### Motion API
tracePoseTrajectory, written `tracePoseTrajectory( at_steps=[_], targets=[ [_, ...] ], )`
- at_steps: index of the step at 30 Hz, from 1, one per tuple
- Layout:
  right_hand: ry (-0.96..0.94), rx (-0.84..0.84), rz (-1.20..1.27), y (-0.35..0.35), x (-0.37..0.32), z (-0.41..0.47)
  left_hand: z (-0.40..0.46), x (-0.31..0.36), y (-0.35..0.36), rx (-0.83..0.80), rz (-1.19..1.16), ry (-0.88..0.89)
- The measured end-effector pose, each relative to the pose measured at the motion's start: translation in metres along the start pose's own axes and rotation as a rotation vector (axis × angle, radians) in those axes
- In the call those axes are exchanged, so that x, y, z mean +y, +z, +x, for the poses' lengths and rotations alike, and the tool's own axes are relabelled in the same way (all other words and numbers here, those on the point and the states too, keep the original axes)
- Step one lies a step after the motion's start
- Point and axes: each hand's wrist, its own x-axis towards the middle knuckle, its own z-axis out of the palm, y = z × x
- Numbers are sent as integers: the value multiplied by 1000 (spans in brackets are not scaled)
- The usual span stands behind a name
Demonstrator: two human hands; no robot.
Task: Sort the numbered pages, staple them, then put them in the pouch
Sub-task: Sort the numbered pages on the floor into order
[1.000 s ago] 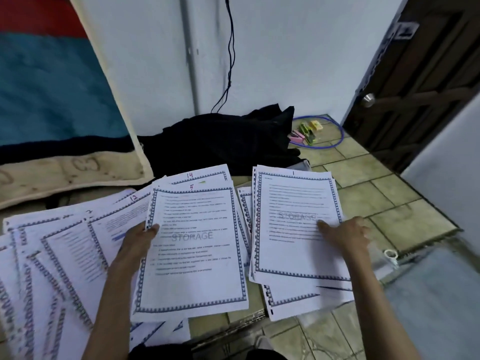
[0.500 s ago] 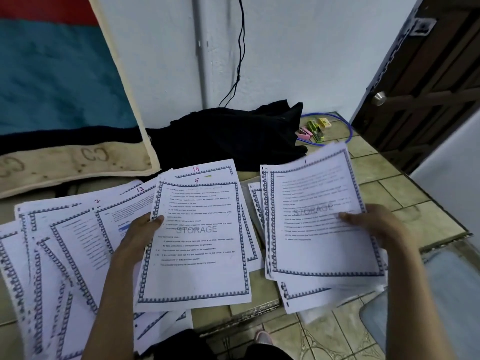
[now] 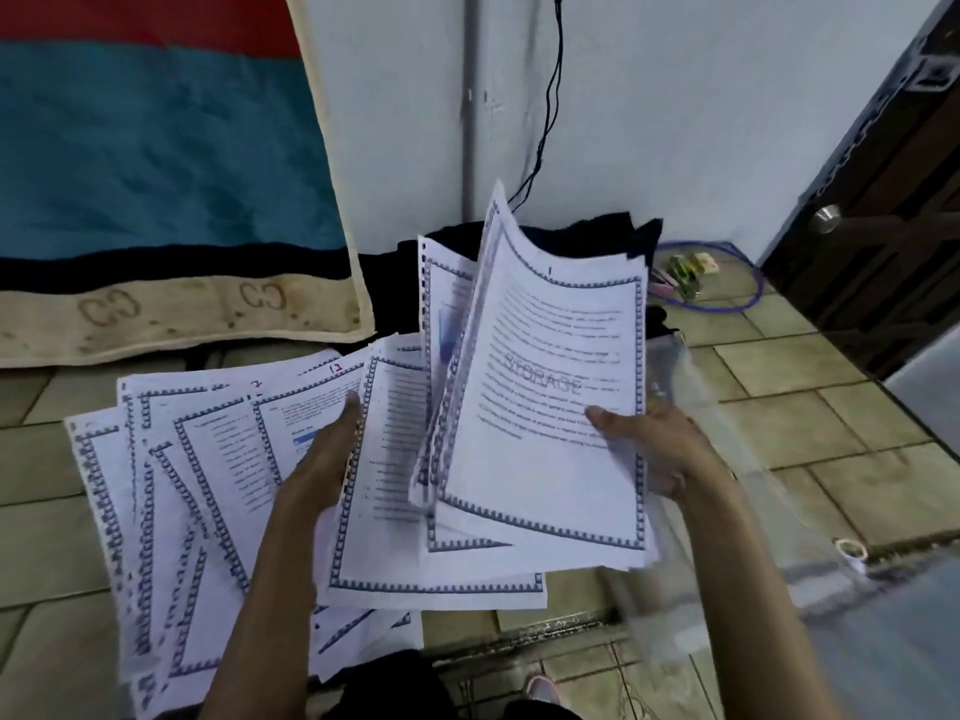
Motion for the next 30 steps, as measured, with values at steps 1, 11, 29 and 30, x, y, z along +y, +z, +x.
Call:
tracePoseTrajectory(
  at_steps=[1, 11, 29, 30],
  targets=[
    [26, 22, -37, 14, 15, 4, 2, 0, -1, -26, -46, -1],
    [-59, -31, -446, 60, 63, 14, -2, -17, -7, -88, 126, 136],
    [-608, -160, -127, 91, -63, -8, -85, 68, -41, 164, 17, 777],
    [-579, -163, -192, 91, -55, -6, -81, 60, -43, 160, 24, 739]
  ],
)
